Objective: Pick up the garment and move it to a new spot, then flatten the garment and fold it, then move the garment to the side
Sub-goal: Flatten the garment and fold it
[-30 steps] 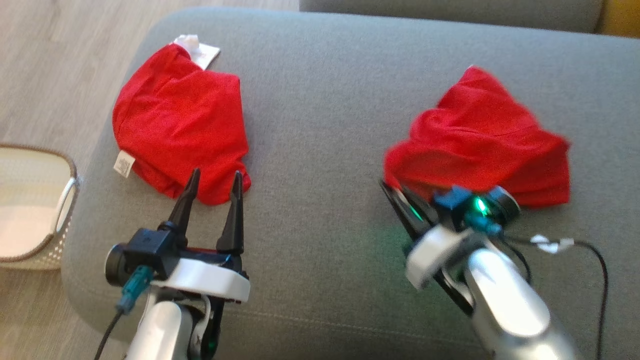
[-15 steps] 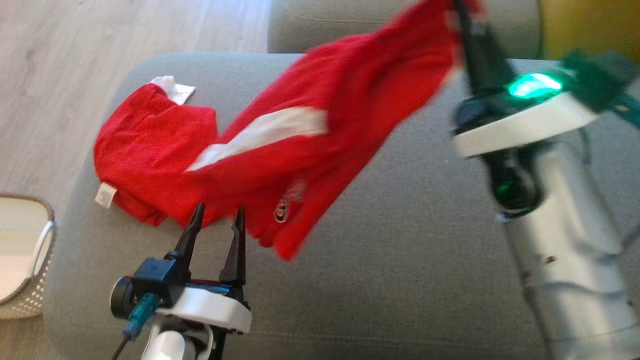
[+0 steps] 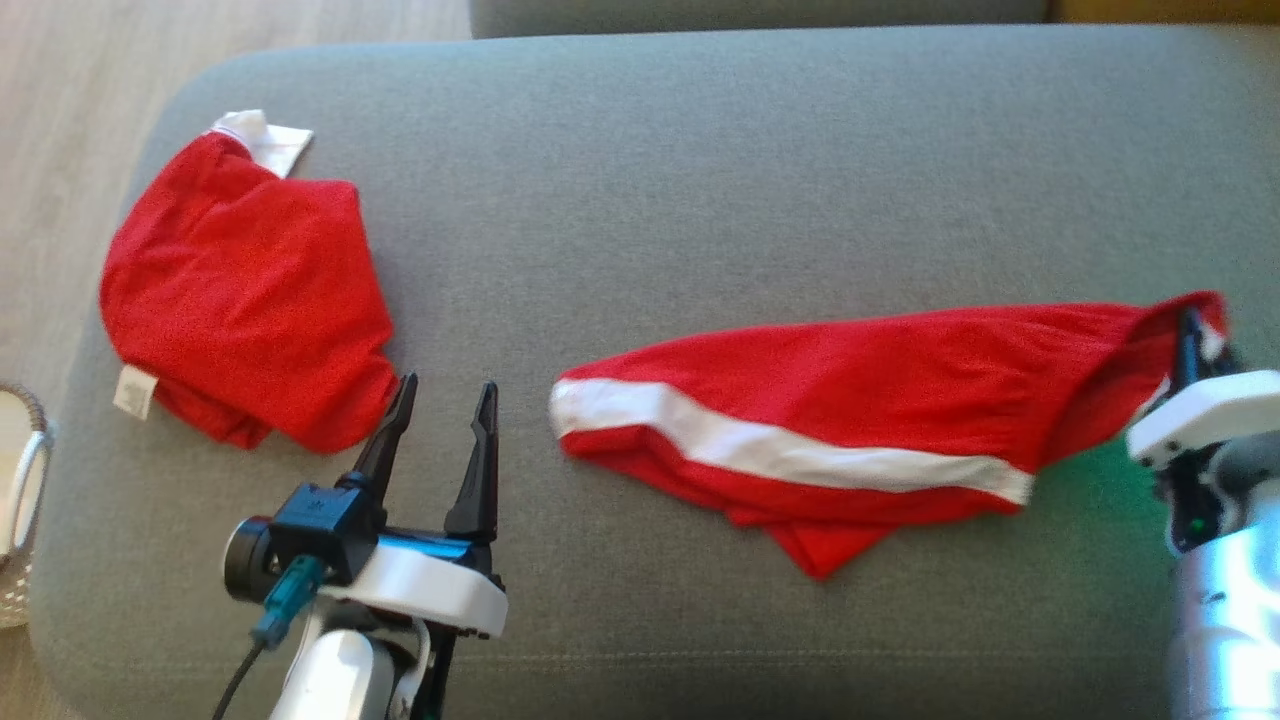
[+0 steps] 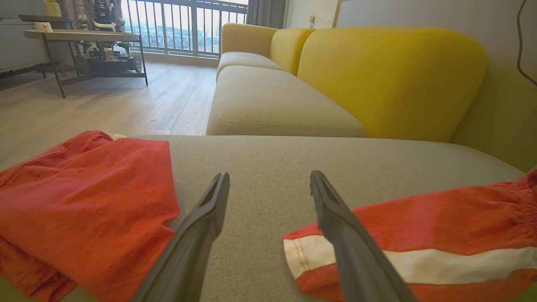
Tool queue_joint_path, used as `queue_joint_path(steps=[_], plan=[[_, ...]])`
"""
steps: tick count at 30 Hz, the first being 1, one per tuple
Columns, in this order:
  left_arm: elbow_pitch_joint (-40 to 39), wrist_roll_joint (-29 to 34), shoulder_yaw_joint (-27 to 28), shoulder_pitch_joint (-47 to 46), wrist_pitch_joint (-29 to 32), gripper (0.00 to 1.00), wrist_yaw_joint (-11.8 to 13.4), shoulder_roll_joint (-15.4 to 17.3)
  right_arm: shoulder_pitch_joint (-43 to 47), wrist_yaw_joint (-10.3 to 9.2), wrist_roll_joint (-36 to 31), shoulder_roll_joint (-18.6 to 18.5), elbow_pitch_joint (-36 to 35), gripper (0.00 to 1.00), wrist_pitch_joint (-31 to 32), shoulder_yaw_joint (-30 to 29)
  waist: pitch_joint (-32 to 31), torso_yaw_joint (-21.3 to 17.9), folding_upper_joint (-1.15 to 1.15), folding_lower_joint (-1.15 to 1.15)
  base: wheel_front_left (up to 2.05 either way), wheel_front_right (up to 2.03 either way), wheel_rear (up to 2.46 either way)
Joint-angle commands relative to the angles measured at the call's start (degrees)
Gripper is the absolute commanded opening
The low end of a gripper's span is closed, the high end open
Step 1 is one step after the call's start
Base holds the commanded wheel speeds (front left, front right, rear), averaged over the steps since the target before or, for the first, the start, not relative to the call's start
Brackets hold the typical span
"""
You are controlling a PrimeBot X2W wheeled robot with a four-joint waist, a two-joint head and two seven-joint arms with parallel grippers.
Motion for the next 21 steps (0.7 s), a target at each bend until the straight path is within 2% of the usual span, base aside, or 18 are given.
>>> queue_joint_path(steps=[1, 4, 9, 14, 18, 21], plan=[[-1.4, 0.4, 1.8, -2.7, -0.3, 1.00, -0.2, 0.1, -4.7, -0.02, -3.2, -0.3, -1.4, 1.00, -1.1, -2.0, 0.8, -0.9, 0.00, 0.00, 0.00, 0.00, 0.00], [-1.0, 0.5, 1.9, -3.2, -0.3, 1.00, -0.3, 0.1, -6.9, -0.02, -6.9, 0.6, -1.7, 1.00, -1.8, -3.5, 0.7, -1.9, 0.00, 0.00, 0.00, 0.00, 0.00], [-0.8, 0.4, 2.0, -3.3, -0.3, 1.00, -0.2, 0.1, -8.1, -0.02, -8.2, 1.1, -2.6, 1.00, -2.4, 0.1, -0.1, -3.1, 0.00, 0.00, 0.00, 0.00, 0.00], [-1.3, -0.3, 2.5, -3.0, -0.3, 1.00, 0.1, 0.1, -6.4, -0.02, -2.5, 1.1, -6.2, 1.00, -6.0, 12.4, -1.9, -4.7, 0.00, 0.00, 0.00, 0.00, 0.00], [-2.3, -1.2, 3.3, -2.3, -0.3, 1.00, 0.8, 0.1, -0.5, -0.02, 4.5, 1.1, -16.4, 1.00, -8.4, 23.0, -3.3, -6.2, 0.00, 0.00, 0.00, 0.00, 0.00], [-3.0, -1.5, 3.7, -1.8, -0.3, 1.00, 1.5, 0.1, 5.8, -0.02, 4.3, 1.1, -25.0, 1.00, -8.9, 27.0, -3.9, -7.3, 0.00, 0.00, 0.00, 0.00, 0.00]])
